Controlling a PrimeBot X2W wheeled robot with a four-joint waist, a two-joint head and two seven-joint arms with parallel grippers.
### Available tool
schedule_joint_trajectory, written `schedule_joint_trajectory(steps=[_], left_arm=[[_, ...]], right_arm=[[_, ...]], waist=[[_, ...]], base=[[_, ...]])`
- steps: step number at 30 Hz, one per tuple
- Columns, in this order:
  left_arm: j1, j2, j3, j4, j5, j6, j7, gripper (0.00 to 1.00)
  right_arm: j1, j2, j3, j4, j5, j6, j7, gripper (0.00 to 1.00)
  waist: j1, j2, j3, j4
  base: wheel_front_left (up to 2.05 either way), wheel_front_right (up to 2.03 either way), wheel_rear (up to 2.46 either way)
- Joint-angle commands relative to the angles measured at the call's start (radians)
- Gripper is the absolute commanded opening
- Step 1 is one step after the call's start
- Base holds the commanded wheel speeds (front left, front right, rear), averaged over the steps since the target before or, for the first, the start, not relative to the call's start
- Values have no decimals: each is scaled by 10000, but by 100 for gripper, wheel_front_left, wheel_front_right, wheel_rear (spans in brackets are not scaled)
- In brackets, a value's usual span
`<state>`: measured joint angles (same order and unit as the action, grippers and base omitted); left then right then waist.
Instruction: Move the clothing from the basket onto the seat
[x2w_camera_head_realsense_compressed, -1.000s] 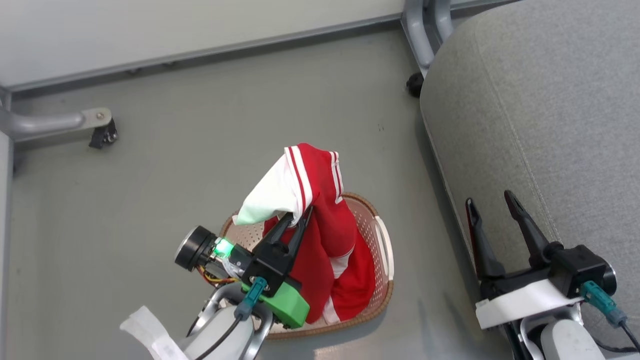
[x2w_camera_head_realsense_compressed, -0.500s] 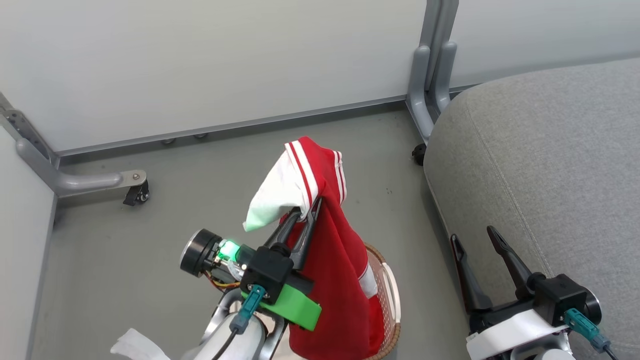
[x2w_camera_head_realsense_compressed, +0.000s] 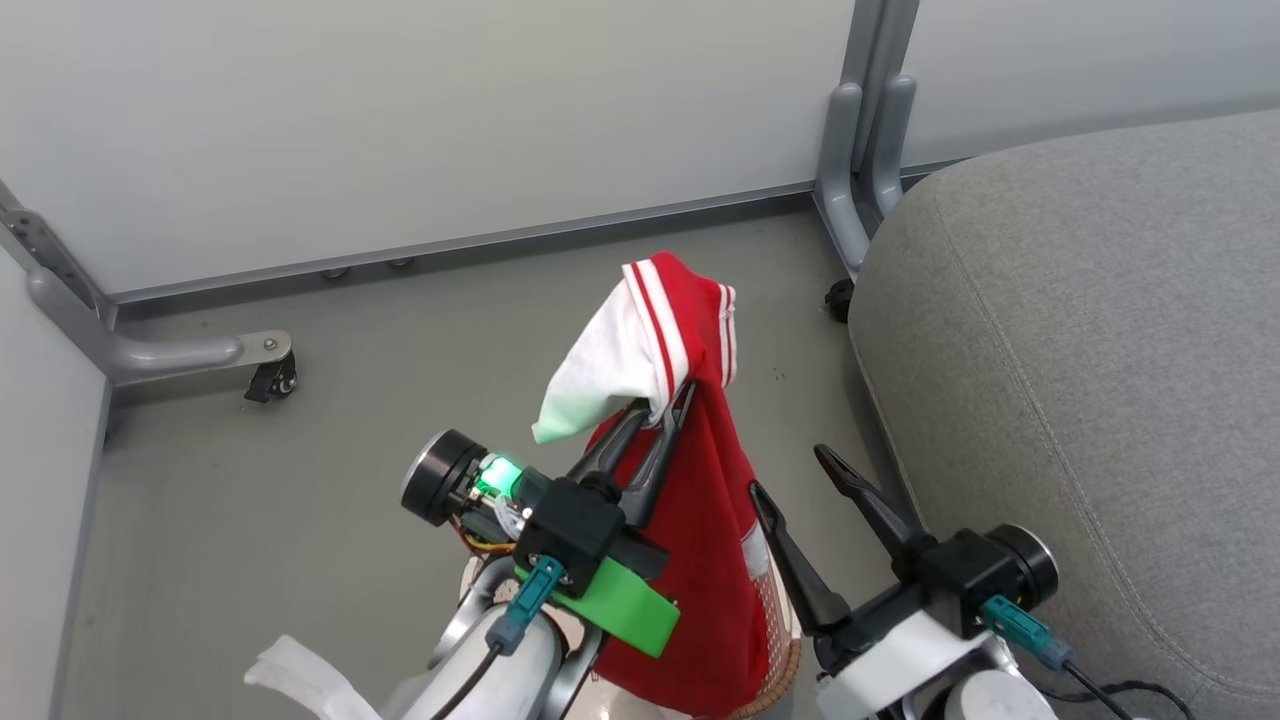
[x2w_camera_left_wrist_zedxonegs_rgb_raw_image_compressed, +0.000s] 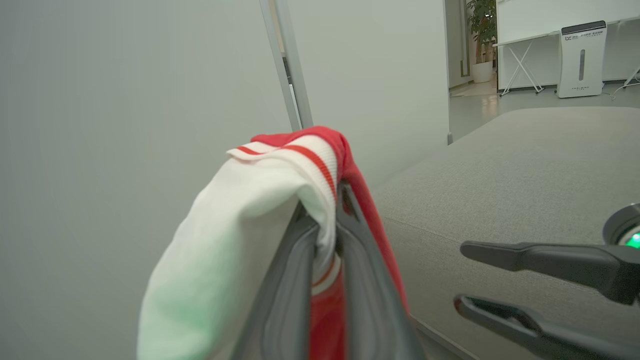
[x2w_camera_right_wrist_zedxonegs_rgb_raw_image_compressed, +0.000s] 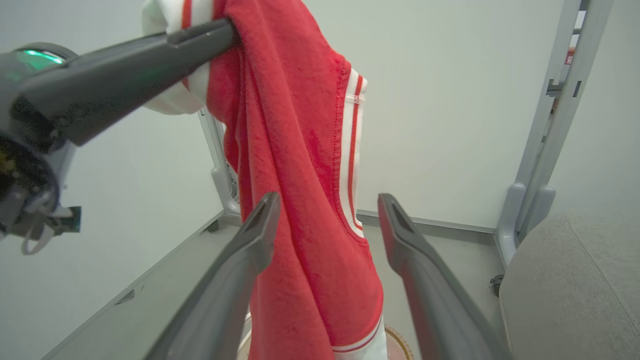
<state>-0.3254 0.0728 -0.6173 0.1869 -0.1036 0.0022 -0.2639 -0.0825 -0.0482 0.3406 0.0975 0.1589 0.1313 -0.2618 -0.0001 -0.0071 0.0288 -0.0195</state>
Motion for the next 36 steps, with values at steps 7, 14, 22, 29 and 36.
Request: schedule_joint_trajectory(steps=[7,14,22,29,36], left_arm=[[-578,-156,-425,-363,47,-257,-10,0],[-818,-203,-691,-808,-7,-211,-9,0],[-772,-213,-700,-758,-56,-246,-9,0],[-653,-171,-646,-440,61,-194,-9,0],[-601,-175,-546,-141,92,-71,-9,0]], right_arm=[[-987,-43,528,598,2,-10,-48,100],[-1304,-35,135,2132,329,-10,-36,100],[-1648,-107,596,2937,520,-10,-35,0],[-1579,-216,1007,2890,743,-10,-35,0],[-1392,-261,1035,2811,899,-10,-35,0]], waist=[[1,71,254,268],[1,71,404,455],[1,71,436,436],[1,71,320,323],[1,71,261,243]], base=[[0,0,0],[0,0,0],[0,0,0],[0,0,0],[0,0,0]])
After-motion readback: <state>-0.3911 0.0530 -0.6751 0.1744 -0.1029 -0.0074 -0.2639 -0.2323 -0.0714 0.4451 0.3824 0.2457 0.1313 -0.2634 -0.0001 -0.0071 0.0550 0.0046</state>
